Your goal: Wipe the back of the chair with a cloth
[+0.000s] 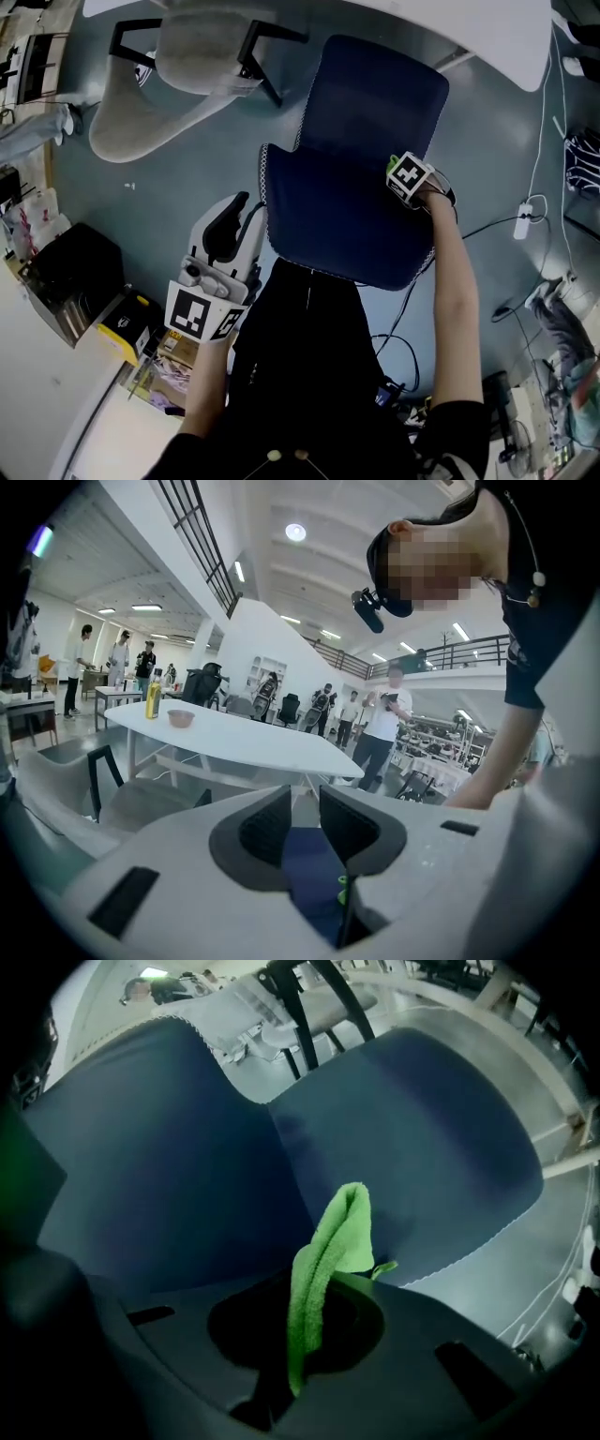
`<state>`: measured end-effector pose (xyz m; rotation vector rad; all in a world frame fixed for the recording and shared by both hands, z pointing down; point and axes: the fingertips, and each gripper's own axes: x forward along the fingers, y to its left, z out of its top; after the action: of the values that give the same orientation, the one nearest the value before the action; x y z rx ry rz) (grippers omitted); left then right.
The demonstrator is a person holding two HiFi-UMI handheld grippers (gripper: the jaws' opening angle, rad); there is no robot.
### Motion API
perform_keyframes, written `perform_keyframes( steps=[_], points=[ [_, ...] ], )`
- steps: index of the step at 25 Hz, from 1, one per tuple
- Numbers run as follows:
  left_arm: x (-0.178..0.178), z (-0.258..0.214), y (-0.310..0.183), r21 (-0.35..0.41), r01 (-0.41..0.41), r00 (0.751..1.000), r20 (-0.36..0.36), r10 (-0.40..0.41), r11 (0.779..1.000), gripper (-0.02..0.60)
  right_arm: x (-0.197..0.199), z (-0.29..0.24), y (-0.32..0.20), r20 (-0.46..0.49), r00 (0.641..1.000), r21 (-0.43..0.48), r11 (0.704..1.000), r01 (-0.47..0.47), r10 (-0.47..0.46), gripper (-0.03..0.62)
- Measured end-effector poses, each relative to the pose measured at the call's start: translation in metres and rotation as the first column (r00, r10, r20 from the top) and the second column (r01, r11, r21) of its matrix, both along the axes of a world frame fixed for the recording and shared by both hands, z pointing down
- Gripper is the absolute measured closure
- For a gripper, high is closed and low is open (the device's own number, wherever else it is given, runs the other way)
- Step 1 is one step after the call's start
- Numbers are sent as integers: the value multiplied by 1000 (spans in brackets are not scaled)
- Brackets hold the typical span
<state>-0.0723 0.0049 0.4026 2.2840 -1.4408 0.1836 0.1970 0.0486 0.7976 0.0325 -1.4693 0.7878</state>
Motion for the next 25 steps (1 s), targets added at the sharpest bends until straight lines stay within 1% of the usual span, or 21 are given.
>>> perform_keyframes(
  steps=[2, 4, 7, 10, 15, 20, 25],
  points=[
    [3, 3, 2, -3, -1, 1000, 1, 1, 1000, 485, 2, 5, 8, -21, 1000, -56, 998, 12, -13, 576],
    [7, 4, 5, -5, -4, 1000, 0, 4, 1000, 485, 5, 7, 14, -40, 998, -84, 996, 36, -40, 576],
    [9, 2, 8, -3, -7, 1000, 3, 7, 1000, 485, 3, 6, 19, -39, 996, -90, 993, 81, -85, 576],
    [9, -1, 9, 3, -4, 1000, 4, 4, 1000, 485, 3, 4, 23, -42, 994, -105, 990, 96, -101, 576],
    [10, -8, 12, 20, -3, 1000, 1, 3, 1000, 485, 3, -7, 27, -48, 996, -144, 988, 61, -69, 576],
    [12, -18, 15, 41, -14, 1000, -8, 14, 999, 485, 0, -24, 29, -47, 998, -152, 988, 36, -44, 576],
    [13, -33, 13, 75, -21, 1000, -14, 22, 997, 485, -6, -46, 34, -26, 1000, -159, 987, 12, -16, 576]
  ],
)
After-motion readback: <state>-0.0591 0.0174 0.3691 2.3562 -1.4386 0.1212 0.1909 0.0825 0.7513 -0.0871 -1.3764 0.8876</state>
